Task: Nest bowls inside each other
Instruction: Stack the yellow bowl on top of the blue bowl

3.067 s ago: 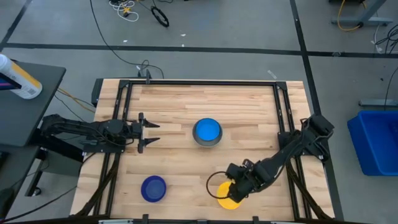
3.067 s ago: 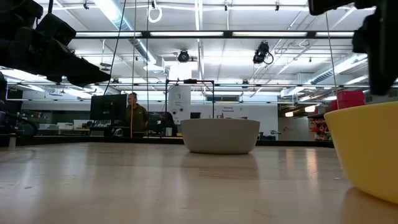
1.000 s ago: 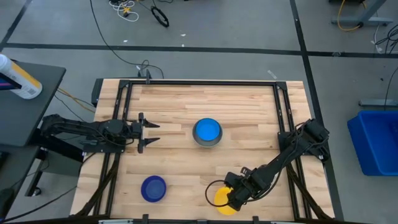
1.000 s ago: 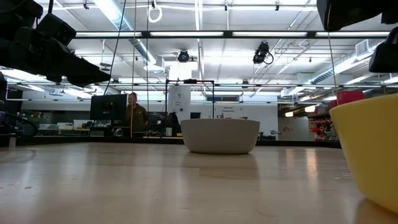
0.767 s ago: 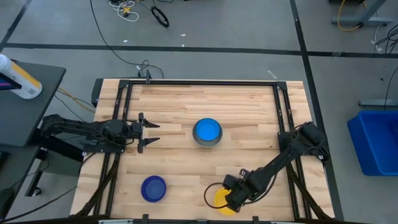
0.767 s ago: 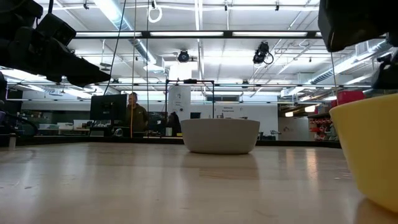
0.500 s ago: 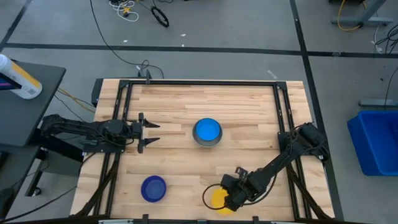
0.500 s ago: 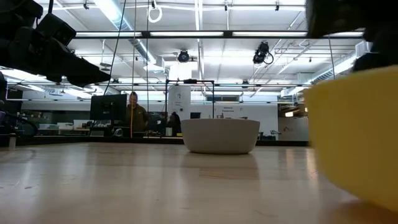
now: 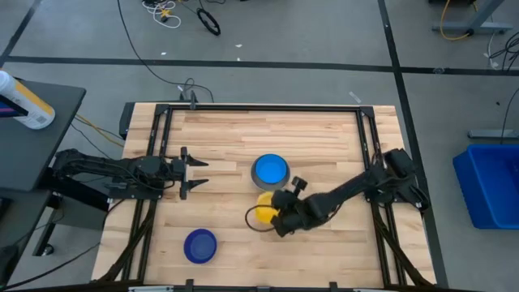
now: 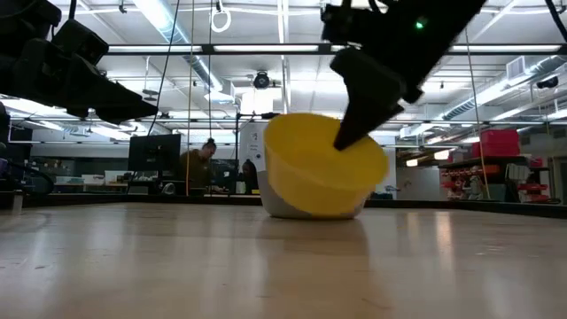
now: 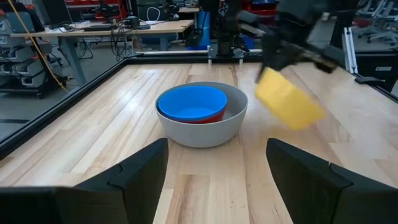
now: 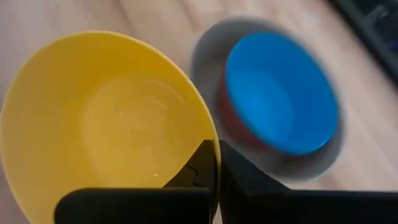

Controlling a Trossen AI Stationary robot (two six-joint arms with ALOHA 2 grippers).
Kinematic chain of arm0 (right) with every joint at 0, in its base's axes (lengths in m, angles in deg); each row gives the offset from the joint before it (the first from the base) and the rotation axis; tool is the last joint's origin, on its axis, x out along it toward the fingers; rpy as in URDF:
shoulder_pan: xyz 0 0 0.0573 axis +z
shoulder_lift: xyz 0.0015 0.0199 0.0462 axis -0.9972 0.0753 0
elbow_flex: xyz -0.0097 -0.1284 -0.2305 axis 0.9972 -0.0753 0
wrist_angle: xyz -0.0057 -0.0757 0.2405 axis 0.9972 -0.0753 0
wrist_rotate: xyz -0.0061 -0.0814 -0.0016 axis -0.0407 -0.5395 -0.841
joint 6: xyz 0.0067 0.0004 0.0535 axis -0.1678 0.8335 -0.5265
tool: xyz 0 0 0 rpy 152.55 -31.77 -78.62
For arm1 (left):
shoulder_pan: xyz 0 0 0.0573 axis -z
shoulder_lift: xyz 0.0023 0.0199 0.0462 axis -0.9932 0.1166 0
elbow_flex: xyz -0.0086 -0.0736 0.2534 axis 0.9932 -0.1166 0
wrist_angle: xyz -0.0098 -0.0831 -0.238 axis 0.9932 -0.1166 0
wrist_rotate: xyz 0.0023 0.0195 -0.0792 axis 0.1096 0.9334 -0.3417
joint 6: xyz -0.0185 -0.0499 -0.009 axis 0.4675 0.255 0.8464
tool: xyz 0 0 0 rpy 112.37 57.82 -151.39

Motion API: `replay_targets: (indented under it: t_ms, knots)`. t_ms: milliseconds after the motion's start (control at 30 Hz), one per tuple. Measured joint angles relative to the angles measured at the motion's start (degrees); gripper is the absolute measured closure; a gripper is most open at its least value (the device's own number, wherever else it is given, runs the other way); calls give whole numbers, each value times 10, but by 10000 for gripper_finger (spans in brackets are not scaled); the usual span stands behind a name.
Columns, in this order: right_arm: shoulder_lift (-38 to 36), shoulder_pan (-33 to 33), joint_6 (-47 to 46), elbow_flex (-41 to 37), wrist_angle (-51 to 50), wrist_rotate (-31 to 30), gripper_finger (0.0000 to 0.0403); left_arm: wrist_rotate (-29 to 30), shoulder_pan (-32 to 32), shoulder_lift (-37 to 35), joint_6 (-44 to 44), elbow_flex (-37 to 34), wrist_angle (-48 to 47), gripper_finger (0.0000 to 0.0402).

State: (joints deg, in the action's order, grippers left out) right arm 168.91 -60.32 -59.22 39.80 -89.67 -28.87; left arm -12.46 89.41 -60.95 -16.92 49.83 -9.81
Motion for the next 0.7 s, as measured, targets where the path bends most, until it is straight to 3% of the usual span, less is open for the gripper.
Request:
replay_targets:
  t_ms: [333, 500, 700]
  knots:
    - [-68, -119, 126, 1, 27, -83, 401, 0, 0, 0, 2, 0, 0, 124]
    - [-70, -197, 185, 1, 55, -7, 401, 0, 0, 0, 1, 0, -1, 124]
    - [-70, -259, 187, 1, 21, 149, 401, -1, 0, 0, 4, 0, -1, 124]
